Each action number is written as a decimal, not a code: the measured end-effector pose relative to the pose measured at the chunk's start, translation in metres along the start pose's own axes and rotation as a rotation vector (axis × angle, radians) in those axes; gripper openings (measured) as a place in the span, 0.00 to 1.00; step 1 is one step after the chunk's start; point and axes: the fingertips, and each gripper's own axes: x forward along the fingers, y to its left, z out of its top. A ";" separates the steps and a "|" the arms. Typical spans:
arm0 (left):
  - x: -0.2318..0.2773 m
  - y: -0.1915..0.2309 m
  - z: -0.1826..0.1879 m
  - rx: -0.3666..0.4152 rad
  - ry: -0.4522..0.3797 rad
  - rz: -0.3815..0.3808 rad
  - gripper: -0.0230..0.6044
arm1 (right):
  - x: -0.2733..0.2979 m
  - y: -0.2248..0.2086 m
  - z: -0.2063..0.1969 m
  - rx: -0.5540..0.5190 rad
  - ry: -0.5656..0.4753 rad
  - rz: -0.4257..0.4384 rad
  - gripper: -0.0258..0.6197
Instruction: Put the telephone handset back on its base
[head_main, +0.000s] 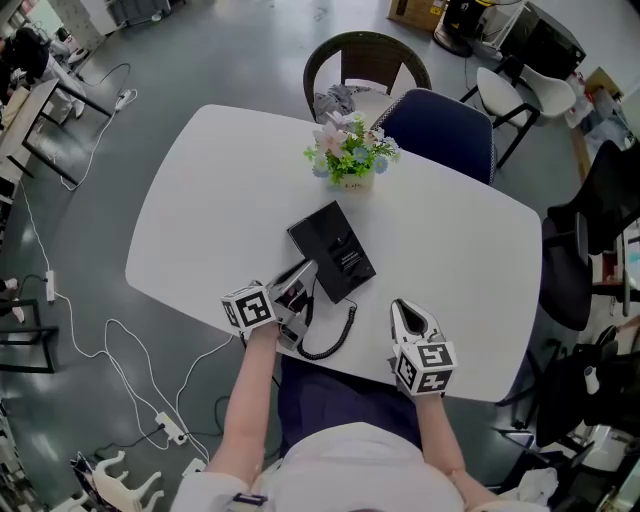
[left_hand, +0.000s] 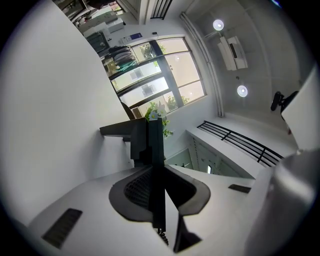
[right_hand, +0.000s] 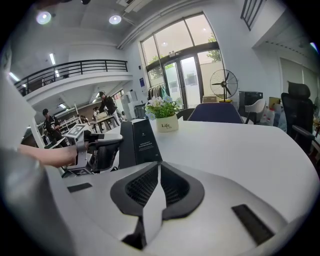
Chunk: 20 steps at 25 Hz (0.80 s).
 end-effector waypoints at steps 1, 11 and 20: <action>0.000 0.000 0.000 0.002 0.010 -0.002 0.15 | 0.000 -0.001 0.000 0.001 0.002 -0.003 0.10; 0.003 0.007 -0.002 -0.002 0.027 0.007 0.15 | 0.005 -0.007 -0.001 0.012 0.014 -0.010 0.10; 0.001 0.015 -0.002 0.074 0.053 0.131 0.21 | 0.006 -0.005 0.002 0.009 -0.001 0.002 0.10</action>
